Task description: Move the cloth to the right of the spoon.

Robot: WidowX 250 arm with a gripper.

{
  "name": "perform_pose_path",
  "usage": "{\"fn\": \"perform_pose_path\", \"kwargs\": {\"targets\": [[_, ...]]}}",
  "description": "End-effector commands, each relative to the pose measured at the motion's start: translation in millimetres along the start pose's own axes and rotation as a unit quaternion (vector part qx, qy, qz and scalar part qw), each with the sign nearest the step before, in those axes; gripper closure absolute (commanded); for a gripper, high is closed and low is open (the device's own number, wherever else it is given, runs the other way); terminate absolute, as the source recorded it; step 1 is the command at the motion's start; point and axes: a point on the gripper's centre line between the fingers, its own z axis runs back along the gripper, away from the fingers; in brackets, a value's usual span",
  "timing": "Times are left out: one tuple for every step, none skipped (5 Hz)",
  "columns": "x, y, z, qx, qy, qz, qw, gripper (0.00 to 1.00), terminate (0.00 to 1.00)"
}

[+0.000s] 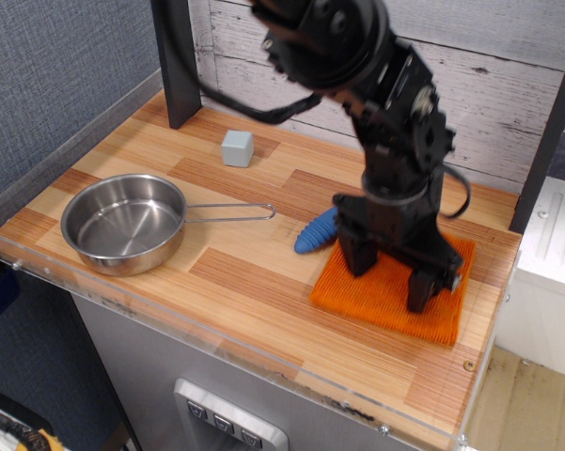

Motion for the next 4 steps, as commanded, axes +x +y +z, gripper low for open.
{"fn": "perform_pose_path", "kwargs": {"targets": [[40,19,-15,0.012,-0.003,-0.015,0.9998,0.0,0.0],[55,22,-17,0.012,-0.007,-0.019,0.9997,0.0,0.0],[67,15,-15,0.008,-0.013,-0.017,0.9997,0.0,0.0],[66,9,-12,0.002,-0.012,-0.015,0.9998,0.0,0.0]]}}
